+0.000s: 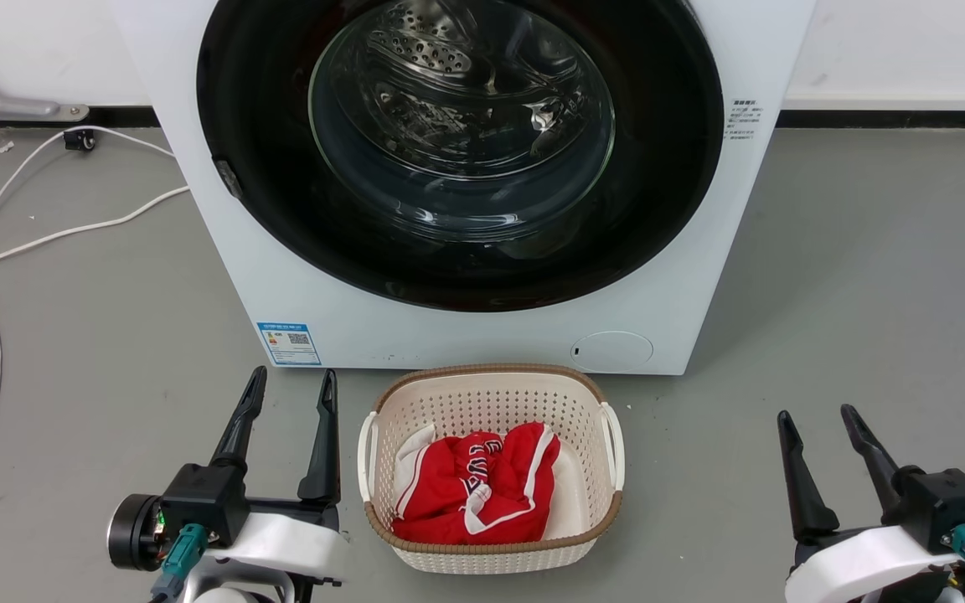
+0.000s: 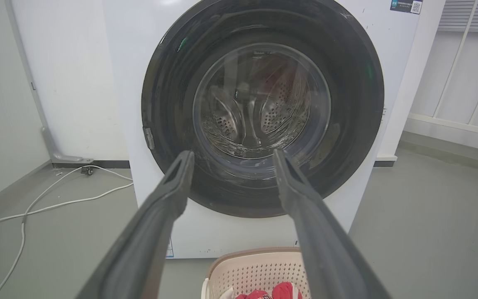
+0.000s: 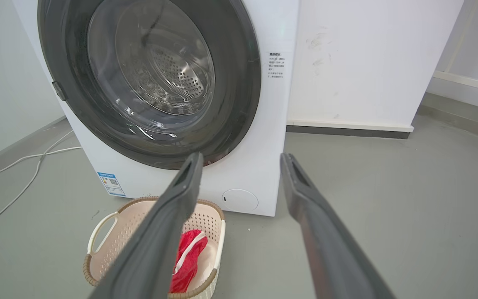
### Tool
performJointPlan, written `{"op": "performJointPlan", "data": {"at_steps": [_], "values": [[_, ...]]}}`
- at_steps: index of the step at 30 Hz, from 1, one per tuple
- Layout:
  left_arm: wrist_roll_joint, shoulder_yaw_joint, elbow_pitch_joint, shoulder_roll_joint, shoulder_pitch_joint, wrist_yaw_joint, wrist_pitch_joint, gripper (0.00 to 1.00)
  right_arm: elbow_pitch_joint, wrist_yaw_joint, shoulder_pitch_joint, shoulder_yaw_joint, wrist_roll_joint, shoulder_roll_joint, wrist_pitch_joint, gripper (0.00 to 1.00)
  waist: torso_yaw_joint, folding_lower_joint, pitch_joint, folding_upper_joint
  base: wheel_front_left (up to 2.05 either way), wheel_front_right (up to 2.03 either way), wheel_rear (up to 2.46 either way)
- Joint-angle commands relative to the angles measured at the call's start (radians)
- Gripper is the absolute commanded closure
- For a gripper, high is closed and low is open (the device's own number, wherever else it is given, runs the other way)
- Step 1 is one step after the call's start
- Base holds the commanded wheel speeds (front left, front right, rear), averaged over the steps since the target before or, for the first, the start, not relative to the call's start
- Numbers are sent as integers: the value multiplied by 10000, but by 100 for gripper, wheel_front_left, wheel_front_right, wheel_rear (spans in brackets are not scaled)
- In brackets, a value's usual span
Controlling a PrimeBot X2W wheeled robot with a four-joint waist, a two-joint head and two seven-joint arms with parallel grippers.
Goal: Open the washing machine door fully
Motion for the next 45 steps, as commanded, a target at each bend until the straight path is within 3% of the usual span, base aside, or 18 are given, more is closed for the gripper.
{"op": "performJointPlan", "data": {"at_steps": [1, 3, 10, 17, 24, 29, 32, 36, 45], "values": [[-22, 20, 21, -13, 38, -32, -23, 0, 45, -3, 8, 10, -14, 6, -2, 69, 3, 0, 7, 0, 0, 0, 0], [-23, 29, 24, -15, 28, -41, -23, 0, 68, -3, -4, 35, 46, 6, -13, 100, 2, 0, 16, 0, 0, 0, 0], [33, 62, 19, -25, 21, -41, -25, 0, 157, -3, -51, 126, 882, 6, -190, 100, -19, 0, 27, 0, 0, 0, 0], [42, 70, 12, -27, -9, -69, -25, 0, 594, -3, -98, 500, 5309, 6, -185, 100, -29, 0, -7, 0, 0, 0, 0], [-47, 117, -10, -29, 4, -40, -23, 0, 537, -2, -502, 829, 11888, 4, -670, 100, -101, 0, 18, 0, 0, 0, 0], [-78, 169, -60, -27, -86, -2, -23, 0, 460, -2, -1059, 424, 15408, 6, -973, 100, -181, 0, 90, 0, 0, 0, 0], [-143, 216, -107, -28, -145, 34, -23, 0, 662, -2, -1552, 8, 16751, 6, -872, 100, -239, 0, 181, 0, 0, 0, 0], [-170, 252, -168, -28, -182, 80, -23, 0, 1210, -2, -2208, -341, 17680, -249, -717, 100, -300, 0, 285, 0, 0, 0, 0], [-378, 424, -324, -26, -459, 30, -23, 0, 3644, -2, -4896, 161, 19454, -1686, 57, 100, -457, 0, 783, 0, 0, 0, 0]]}}
